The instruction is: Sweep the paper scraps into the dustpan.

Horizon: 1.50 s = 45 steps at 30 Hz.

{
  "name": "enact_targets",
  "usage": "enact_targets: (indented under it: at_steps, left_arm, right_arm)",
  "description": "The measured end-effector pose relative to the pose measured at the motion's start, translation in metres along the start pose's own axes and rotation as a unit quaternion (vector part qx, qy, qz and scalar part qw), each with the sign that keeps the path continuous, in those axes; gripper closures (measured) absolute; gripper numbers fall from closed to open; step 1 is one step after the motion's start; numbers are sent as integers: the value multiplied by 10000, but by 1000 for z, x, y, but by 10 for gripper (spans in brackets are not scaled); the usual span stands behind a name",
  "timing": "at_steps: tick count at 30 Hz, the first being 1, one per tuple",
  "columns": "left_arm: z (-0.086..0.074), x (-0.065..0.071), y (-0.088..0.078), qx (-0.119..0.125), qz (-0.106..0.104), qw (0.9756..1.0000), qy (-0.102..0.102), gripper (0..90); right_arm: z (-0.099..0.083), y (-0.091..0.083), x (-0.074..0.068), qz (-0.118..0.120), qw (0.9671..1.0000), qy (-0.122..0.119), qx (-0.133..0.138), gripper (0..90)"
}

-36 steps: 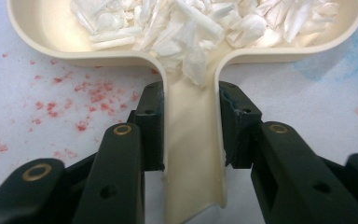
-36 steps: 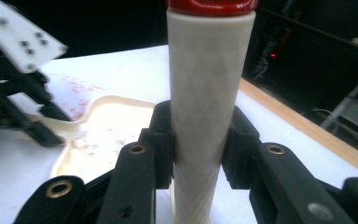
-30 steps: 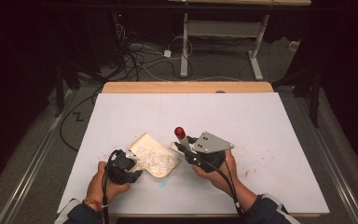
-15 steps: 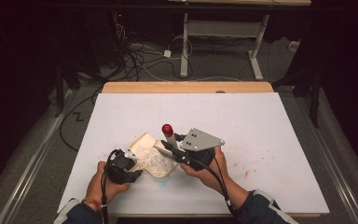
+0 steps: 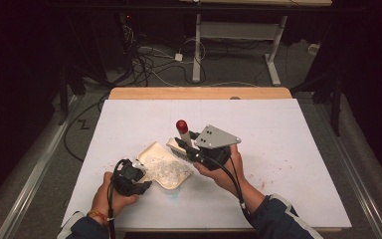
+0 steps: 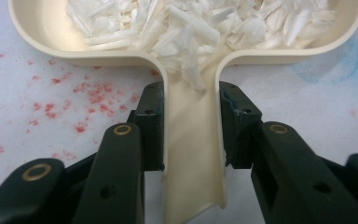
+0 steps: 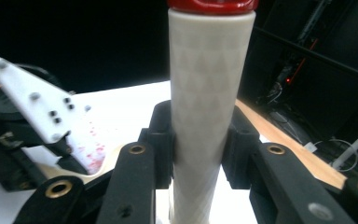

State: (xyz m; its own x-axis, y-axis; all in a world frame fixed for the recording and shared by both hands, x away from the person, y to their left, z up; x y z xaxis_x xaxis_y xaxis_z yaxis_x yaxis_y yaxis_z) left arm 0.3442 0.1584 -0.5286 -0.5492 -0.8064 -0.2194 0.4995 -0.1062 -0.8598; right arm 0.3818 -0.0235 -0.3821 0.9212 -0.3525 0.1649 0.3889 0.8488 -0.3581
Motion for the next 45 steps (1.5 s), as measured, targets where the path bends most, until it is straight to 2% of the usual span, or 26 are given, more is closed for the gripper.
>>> enact_targets:
  at_steps: [3, 6, 8, 9, 14, 20, 23, 24, 26, 30, 33, 37, 40, 41, 43, 45]
  left_arm:
    - [0, 0, 0, -8, 2, 10000, 1, 635]
    - [0, -1, 0, -2, -50, 10000, -15, 635]
    - [0, -1, 0, 1, -51, 10000, -15, 635]
    - [0, -1, 0, -8, -54, 10000, 0, 635]
    - [0, -1, 1, 6, -17, 10000, 74, 635]
    - [1, -2, 1, -3, -22, 10000, 73, 635]
    - [1, -2, 1, 2, -47, 10000, 57, 635]
    - [1, -3, 1, 7, -57, 10000, 52, 635]
    - [2, -3, 0, 22, -80, 10000, 39, 635]
    - [3, -5, -1, 49, -78, 10000, 8, 635]
    - [4, -6, -1, 63, -63, 10000, -30, 635]
    - [5, -6, -1, 44, -53, 10000, -28, 635]
    - [4, -7, -1, 41, -52, 10000, -20, 635]
    - [4, -7, -1, 42, -51, 10000, -8, 635]
    - [4, -7, 0, 30, -44, 10000, 9, 635]
    - [4, -7, -1, 24, -51, 10000, 12, 635]
  right_arm:
    - [0, 4, 13, -171, 9998, -88, -24, 700]
    - [-1, 13, 30, -422, 9984, -369, 105, 700]
    - [-2, 21, 41, -427, 9978, -482, 135, 700]
    - [-4, 27, 47, -454, 9978, -477, 67, 700]
    - [-14, 50, 70, -596, 9978, -297, 54, 701]
    - [-28, 69, 77, -514, 9986, -92, 47, 701]
    - [-28, 74, 73, -303, 9993, 132, 193, 701]
    - [-28, 75, 70, -234, 9995, 118, 203, 701]
    - [-27, 76, 62, 59, 9998, 55, 178, 701]
    - [-28, 74, 45, 456, 9988, -4, 160, 698]
    - [-29, 66, 30, 628, 9978, -203, -13, 697]
    - [-23, 50, 13, 1008, 9946, -228, 73, 701]
    - [-16, 39, 7, 1140, 9930, -244, 190, 701]
    - [-14, 36, 7, 1115, 9931, -308, 174, 700]
    - [-9, 29, 10, 932, 9946, -390, 226, 701]
    - [-4, 22, 15, 802, 9956, -372, 324, 701]
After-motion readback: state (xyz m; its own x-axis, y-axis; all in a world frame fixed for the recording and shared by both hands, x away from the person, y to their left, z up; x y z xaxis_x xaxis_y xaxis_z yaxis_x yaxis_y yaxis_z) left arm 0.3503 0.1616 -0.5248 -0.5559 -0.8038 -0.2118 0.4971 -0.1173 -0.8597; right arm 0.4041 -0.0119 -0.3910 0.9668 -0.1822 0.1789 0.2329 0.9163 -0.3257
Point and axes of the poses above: each handheld gripper's, and its own axes: y roughly forward along the jaws, z roughly out of its top, x roughly to its right, the point moved 7 cm from there along y, roughly forward along the jaws, and after that the axes turned 15 degrees about z, right-handed, at the moved point
